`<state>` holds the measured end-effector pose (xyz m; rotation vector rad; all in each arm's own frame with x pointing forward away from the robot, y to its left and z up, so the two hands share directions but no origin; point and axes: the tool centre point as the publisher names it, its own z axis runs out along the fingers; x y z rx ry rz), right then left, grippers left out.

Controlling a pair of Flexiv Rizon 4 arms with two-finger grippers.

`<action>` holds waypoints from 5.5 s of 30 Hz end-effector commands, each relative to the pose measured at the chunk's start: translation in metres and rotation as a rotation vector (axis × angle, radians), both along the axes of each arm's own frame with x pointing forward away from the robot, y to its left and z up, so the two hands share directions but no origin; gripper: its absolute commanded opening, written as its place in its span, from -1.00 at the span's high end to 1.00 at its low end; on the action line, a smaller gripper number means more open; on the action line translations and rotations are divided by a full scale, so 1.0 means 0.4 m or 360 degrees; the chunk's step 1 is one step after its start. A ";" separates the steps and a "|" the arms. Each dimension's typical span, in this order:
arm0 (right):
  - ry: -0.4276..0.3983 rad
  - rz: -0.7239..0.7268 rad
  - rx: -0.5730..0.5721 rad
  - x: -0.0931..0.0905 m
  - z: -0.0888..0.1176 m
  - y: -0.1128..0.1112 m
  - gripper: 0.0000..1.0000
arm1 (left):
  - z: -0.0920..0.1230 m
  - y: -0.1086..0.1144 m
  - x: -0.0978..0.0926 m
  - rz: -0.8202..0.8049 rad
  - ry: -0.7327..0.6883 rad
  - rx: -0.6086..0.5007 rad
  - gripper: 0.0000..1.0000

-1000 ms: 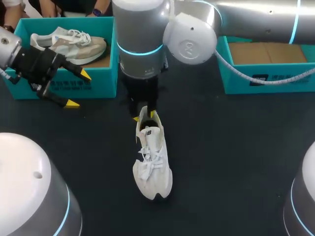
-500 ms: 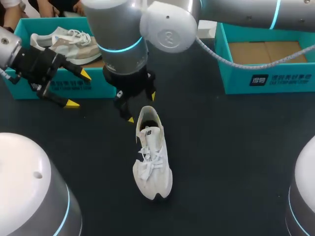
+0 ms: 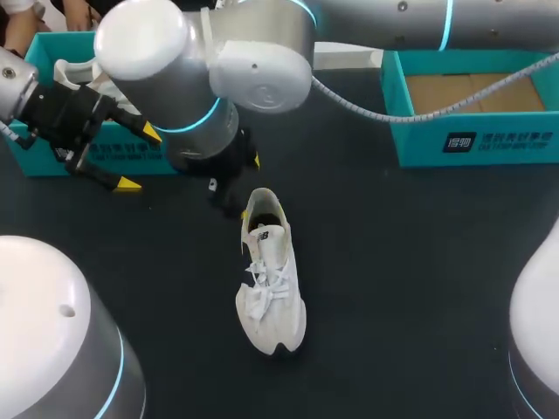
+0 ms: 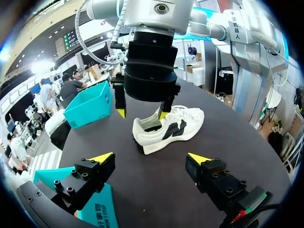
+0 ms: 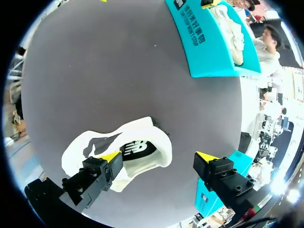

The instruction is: Take the shoe out of the shoebox, open the shoe tongue, remove and reinsert the insole, then place the shoe into the shoebox

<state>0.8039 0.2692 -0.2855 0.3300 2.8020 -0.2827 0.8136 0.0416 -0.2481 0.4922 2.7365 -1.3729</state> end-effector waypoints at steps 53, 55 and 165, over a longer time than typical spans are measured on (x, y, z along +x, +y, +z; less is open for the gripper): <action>0.0192 0.0169 -0.0151 0.080 -0.081 -0.084 1.00 | 0.001 0.000 -0.001 0.0000 0.0000 0.0005 -1.00; 0.0216 0.0214 -0.0146 0.082 -0.029 -0.075 1.00 | 0.001 0.000 -0.001 0.0000 0.0000 0.0005 -1.00; 0.0080 0.0108 -0.0289 0.573 0.411 -1.236 1.00 | 0.001 0.000 -0.001 0.0000 0.0000 0.0005 -1.00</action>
